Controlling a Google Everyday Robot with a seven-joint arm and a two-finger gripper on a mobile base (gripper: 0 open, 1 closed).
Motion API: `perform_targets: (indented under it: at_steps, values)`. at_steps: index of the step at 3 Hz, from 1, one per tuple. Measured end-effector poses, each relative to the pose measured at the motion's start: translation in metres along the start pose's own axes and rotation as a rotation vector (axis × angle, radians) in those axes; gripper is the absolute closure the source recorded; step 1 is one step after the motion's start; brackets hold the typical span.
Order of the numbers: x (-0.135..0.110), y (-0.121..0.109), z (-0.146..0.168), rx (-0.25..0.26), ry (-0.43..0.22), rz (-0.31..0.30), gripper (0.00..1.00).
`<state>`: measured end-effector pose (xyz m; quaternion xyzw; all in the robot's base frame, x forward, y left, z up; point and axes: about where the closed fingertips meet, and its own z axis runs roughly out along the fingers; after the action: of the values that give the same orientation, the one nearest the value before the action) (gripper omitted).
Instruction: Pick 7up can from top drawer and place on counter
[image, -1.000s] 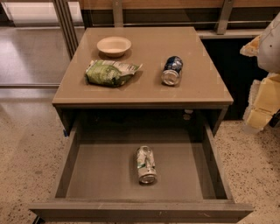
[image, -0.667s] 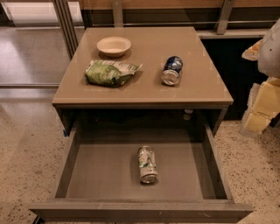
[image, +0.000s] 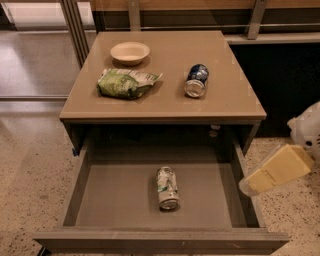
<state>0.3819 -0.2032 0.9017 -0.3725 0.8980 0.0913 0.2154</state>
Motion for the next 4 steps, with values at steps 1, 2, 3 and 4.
perform_targets:
  at_steps: [1,2,3,4]
  values:
    - [0.019,0.011,0.068,-0.057,-0.036,0.246,0.00]
    - [0.020,0.005,0.078,-0.029,-0.059,0.294,0.00]
    - [0.024,0.005,0.080,-0.030,-0.071,0.306,0.00]
    - [0.025,0.027,0.126,-0.106,-0.046,0.345,0.00]
